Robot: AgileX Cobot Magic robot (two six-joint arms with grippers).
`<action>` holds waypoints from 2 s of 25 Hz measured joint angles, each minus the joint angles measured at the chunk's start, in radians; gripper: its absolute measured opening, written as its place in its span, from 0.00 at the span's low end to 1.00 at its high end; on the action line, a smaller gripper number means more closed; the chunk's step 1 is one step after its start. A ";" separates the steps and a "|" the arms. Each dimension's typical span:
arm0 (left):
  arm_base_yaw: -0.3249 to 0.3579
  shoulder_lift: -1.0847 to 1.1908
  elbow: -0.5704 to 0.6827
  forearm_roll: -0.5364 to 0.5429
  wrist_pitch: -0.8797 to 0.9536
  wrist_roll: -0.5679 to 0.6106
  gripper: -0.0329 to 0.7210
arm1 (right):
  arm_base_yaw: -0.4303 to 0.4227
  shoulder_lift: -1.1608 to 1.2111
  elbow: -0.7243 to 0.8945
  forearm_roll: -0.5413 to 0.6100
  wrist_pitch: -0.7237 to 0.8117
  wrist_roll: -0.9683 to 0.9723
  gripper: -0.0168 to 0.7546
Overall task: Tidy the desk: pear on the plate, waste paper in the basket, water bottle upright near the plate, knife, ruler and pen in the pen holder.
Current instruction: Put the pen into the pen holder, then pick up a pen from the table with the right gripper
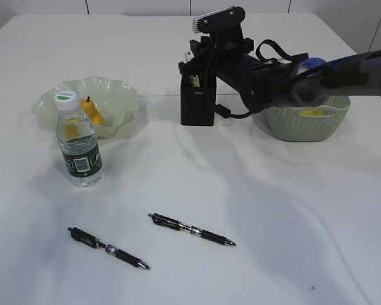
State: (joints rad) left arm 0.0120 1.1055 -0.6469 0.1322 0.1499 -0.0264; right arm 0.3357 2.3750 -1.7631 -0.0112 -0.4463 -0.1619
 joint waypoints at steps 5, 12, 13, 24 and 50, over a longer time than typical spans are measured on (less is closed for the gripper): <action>0.000 0.000 0.000 0.000 0.000 0.000 0.58 | 0.000 -0.034 0.000 0.000 0.088 0.000 0.25; 0.000 0.000 0.000 0.000 0.000 0.000 0.58 | 0.000 -0.122 0.000 0.000 0.301 0.000 0.26; 0.000 0.000 0.000 0.000 0.000 0.000 0.58 | 0.000 -0.137 0.000 0.000 0.322 0.000 0.26; 0.000 0.000 0.000 0.008 -0.004 0.000 0.58 | 0.002 -0.308 0.000 0.000 0.606 0.000 0.26; 0.000 0.000 0.000 0.018 -0.004 0.000 0.58 | 0.057 -0.684 0.364 0.086 0.682 0.000 0.26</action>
State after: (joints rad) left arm 0.0120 1.1055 -0.6469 0.1502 0.1464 -0.0264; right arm 0.3927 1.6910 -1.3995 0.0746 0.2358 -0.1619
